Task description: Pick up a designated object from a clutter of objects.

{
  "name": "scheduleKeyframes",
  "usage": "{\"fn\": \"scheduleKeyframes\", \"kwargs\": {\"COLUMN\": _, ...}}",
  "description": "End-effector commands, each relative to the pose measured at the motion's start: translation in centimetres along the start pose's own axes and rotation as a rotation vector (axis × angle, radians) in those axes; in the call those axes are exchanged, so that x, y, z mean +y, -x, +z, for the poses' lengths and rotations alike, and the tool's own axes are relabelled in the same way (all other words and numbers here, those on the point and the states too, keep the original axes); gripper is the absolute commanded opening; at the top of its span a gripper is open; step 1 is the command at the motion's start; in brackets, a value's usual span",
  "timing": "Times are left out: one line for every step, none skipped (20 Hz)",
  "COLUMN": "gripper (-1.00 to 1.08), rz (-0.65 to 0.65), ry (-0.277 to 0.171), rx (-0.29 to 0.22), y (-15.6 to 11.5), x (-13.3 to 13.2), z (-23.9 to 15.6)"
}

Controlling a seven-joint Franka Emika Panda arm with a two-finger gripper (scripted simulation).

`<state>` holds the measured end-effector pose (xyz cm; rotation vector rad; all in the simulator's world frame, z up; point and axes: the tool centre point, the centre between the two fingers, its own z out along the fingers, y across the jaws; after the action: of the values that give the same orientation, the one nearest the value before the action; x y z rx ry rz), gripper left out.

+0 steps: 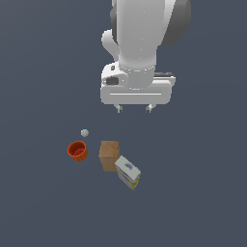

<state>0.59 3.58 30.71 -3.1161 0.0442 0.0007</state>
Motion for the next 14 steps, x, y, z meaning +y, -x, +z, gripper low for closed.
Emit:
{"fn": "scheduleKeyframes", "kwargs": {"gripper": 1.00, "rz": -0.003, "ry": -0.001, "rx": -0.002, "y": 0.0, "x": -0.2, "z": 0.2}}
{"fn": "scheduleKeyframes", "kwargs": {"gripper": 1.00, "rz": -0.001, "ry": -0.001, "rx": -0.001, "y": 0.0, "x": -0.1, "z": 0.1}}
{"fn": "scheduleKeyframes", "kwargs": {"gripper": 1.00, "rz": 0.001, "ry": -0.001, "rx": -0.001, "y": 0.0, "x": -0.1, "z": 0.0}}
{"fn": "scheduleKeyframes", "kwargs": {"gripper": 1.00, "rz": 0.002, "ry": -0.001, "rx": -0.001, "y": 0.1, "x": -0.1, "z": 0.0}}
{"fn": "scheduleKeyframes", "kwargs": {"gripper": 1.00, "rz": 0.002, "ry": -0.001, "rx": -0.001, "y": 0.1, "x": -0.1, "z": 0.0}}
{"fn": "scheduleKeyframes", "kwargs": {"gripper": 1.00, "rz": 0.000, "ry": -0.001, "rx": -0.001, "y": 0.0, "x": -0.1, "z": 0.1}}
{"fn": "scheduleKeyframes", "kwargs": {"gripper": 1.00, "rz": -0.003, "ry": 0.000, "rx": -0.001, "y": 0.0, "x": -0.1, "z": 0.1}}
{"fn": "scheduleKeyframes", "kwargs": {"gripper": 1.00, "rz": -0.007, "ry": 0.000, "rx": -0.001, "y": -0.1, "x": -0.1, "z": 0.1}}
{"fn": "scheduleKeyframes", "kwargs": {"gripper": 1.00, "rz": -0.013, "ry": 0.000, "rx": -0.001, "y": -0.2, "x": -0.1, "z": 0.2}}
{"fn": "scheduleKeyframes", "kwargs": {"gripper": 1.00, "rz": -0.020, "ry": 0.001, "rx": -0.001, "y": -0.3, "x": -0.1, "z": 0.2}}
{"fn": "scheduleKeyframes", "kwargs": {"gripper": 1.00, "rz": -0.028, "ry": 0.001, "rx": -0.001, "y": -0.5, "x": -0.1, "z": 0.3}}
{"fn": "scheduleKeyframes", "kwargs": {"gripper": 1.00, "rz": -0.037, "ry": 0.002, "rx": -0.001, "y": -0.6, "x": -0.1, "z": 0.3}}
{"fn": "scheduleKeyframes", "kwargs": {"gripper": 1.00, "rz": -0.047, "ry": 0.002, "rx": -0.001, "y": -0.8, "x": -0.1, "z": 0.4}}
{"fn": "scheduleKeyframes", "kwargs": {"gripper": 1.00, "rz": -0.059, "ry": 0.003, "rx": -0.001, "y": -1.0, "x": 0.0, "z": 0.5}}
